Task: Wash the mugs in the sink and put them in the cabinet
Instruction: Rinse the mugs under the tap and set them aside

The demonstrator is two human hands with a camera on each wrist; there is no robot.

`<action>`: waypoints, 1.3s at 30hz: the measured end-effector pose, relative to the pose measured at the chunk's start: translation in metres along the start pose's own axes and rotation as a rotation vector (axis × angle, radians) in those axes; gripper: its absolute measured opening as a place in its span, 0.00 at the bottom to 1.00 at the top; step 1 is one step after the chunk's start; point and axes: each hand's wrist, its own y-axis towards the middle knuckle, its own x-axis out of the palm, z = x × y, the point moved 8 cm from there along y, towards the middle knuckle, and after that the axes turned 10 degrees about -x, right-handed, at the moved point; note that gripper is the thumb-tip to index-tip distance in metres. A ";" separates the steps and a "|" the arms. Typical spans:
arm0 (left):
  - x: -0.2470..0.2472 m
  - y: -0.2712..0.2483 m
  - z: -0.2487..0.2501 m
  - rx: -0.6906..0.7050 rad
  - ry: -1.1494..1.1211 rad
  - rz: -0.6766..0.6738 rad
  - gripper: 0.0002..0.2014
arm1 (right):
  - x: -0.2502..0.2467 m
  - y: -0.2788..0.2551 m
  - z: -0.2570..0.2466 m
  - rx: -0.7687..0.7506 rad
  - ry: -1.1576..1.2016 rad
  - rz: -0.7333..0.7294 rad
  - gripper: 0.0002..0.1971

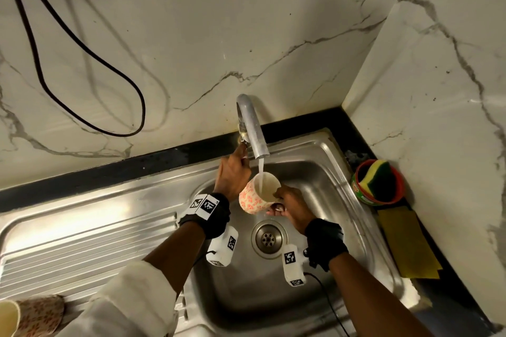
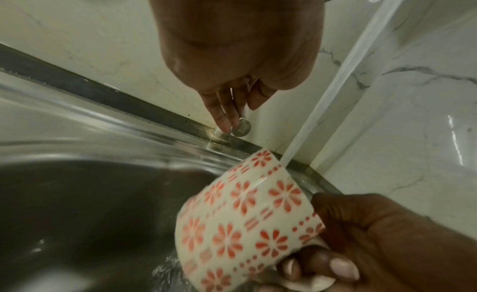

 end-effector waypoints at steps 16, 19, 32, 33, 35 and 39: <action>0.071 -0.105 -0.073 -0.303 0.291 -0.473 0.38 | 0.047 -0.069 -0.011 -0.458 -1.714 -0.430 0.08; 0.077 -0.127 -0.088 -0.352 0.317 -0.509 0.34 | 0.049 -0.086 -0.004 -0.498 -1.979 -0.467 0.13; 0.076 -0.167 -0.076 -0.228 0.421 -0.534 0.22 | 0.054 -0.118 -0.014 -0.685 -2.011 -0.378 0.29; 0.077 -0.172 -0.077 -0.231 0.430 -0.543 0.22 | 0.049 -0.113 -0.021 -0.629 -1.891 -0.295 0.30; 0.079 -0.180 -0.078 -0.241 0.445 -0.555 0.22 | 0.036 -0.106 -0.024 -0.494 -1.669 -0.180 0.29; 0.086 -0.191 -0.077 -0.244 0.436 -0.587 0.23 | 0.007 -0.092 0.004 -0.217 -1.466 -0.093 0.20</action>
